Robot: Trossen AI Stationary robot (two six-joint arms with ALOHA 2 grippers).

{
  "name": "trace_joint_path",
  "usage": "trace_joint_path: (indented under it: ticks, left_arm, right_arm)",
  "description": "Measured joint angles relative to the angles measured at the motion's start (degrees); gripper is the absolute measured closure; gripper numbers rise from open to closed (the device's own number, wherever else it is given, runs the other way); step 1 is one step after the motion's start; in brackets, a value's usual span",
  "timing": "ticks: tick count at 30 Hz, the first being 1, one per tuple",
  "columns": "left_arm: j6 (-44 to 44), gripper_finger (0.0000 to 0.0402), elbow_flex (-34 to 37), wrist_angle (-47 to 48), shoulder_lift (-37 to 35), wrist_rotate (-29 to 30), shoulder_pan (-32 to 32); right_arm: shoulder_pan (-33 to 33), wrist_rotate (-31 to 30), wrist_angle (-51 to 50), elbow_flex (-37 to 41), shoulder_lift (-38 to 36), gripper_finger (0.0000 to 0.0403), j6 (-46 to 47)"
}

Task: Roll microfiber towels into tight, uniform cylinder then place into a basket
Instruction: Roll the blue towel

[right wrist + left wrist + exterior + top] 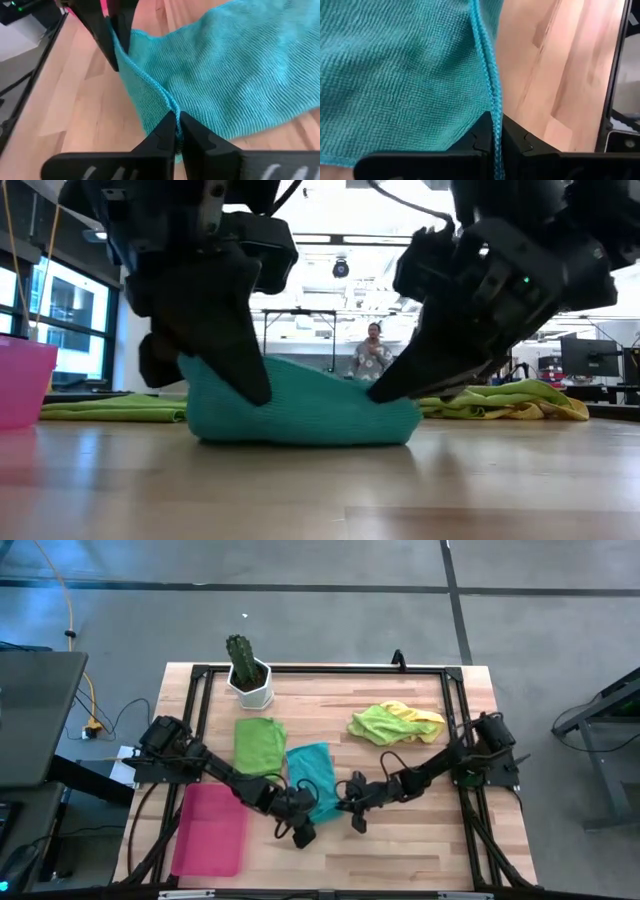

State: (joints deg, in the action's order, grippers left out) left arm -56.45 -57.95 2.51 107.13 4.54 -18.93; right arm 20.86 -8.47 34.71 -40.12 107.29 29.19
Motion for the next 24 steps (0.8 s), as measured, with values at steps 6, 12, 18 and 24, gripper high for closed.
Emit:
trace_joint_path:
  ticks: [6, 12, 18, 24]
  left_arm:
    - [-1.9, 0.0392, 0.0, 2.6, 0.0, 0.5, -0.7]
    - [-2.6, 0.0392, 0.0, 4.5, 0.0, 1.8, -0.5]
    - [-1.5, 0.0384, 0.0, 5.8, 0.0, 2.0, 0.1]
    - [-1.5, 0.0359, 0.0, 7.1, 0.0, 2.2, 0.2]
  right_arm:
    - [-0.3, 0.0, -2.3, -4.2, 4.1, 0.0392, -1.2]
    - [-0.2, -0.5, -6.3, -6.1, 4.5, 0.0391, -1.2]
    - [-0.2, -0.8, -6.4, -6.3, 4.5, 0.0391, -0.7]
    - [-0.2, -2.6, -7.1, -6.3, 4.5, 0.0391, 0.8]
